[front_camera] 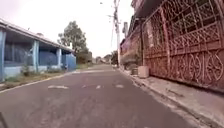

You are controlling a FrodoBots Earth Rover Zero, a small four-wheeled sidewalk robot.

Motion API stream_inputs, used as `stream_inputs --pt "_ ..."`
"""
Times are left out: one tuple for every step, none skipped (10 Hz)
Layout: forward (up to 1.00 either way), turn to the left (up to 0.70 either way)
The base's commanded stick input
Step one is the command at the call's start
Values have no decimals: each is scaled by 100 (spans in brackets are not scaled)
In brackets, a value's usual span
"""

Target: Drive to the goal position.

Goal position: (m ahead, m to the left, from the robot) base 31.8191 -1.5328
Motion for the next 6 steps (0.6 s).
stream_inputs --pt "70 0" --pt "70 0" --pt "70 0" --pt "70 0" --pt "70 0" --pt "70 0"
